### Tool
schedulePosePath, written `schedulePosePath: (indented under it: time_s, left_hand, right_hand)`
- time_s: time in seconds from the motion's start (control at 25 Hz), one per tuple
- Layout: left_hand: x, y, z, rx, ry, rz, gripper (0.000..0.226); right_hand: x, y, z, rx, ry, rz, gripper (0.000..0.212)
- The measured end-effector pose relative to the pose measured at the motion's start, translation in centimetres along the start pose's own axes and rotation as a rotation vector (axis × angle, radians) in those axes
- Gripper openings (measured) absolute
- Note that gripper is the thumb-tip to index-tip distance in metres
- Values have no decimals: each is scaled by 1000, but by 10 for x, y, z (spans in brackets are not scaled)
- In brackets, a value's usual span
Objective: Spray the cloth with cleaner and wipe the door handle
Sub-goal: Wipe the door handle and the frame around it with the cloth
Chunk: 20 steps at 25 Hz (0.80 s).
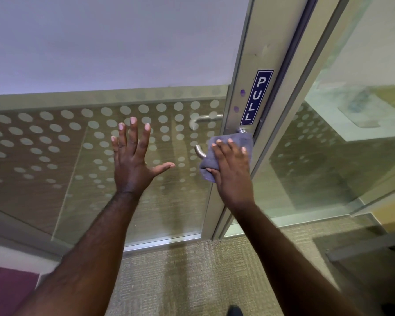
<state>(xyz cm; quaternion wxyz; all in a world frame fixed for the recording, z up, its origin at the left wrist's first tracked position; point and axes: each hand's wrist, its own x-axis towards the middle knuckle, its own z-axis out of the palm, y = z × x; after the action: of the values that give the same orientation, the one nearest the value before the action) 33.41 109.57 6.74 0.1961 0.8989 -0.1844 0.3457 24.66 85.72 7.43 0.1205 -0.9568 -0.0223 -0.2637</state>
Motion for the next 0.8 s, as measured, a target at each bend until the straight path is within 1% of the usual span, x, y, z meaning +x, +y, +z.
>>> schedulePosePath:
  time_s: [0.08, 0.16, 0.24, 0.32, 0.4, 0.48, 0.52, 0.56, 0.68, 0.76, 0.8]
  left_hand:
    - [0, 0, 2, 9, 11, 2, 112]
    - [0, 1, 3, 12, 23, 3, 113]
    - [-1, 1, 5, 8, 32, 2, 112]
    - [-2, 1, 5, 2, 32, 4, 111]
    - [-1, 0, 5, -8, 33, 6, 110]
    - [-1, 0, 4, -16, 28, 9, 109]
    - [-1, 0, 3, -19, 28, 8, 109]
    - [-1, 0, 2, -19, 28, 7, 109]
    - [-1, 0, 0, -27, 12, 7, 108]
    - [-2, 1, -1, -37, -3, 5, 107]
    - [-2, 1, -2, -41, -11, 6, 106]
  right_hand:
    - [10, -20, 4, -78, 2, -67, 72]
    - [16, -21, 3, -94, -12, -128, 70]
    - [14, -1, -5, -97, -60, -166, 62]
    - [9, 31, -14, -95, -67, -148, 60]
    - [8, 59, -21, -59, -94, -136, 63]
    - [8, 68, -23, 48, -117, -116, 67]
    - [6, 63, -20, 128, -103, -63, 66]
    - [3, 53, -17, 228, -74, 30, 66]
    - [5, 5, -10, 545, 80, 453, 71]
    - [19, -15, -12, 610, 169, 699, 78]
    - [26, -18, -13, 624, 212, 788, 79]
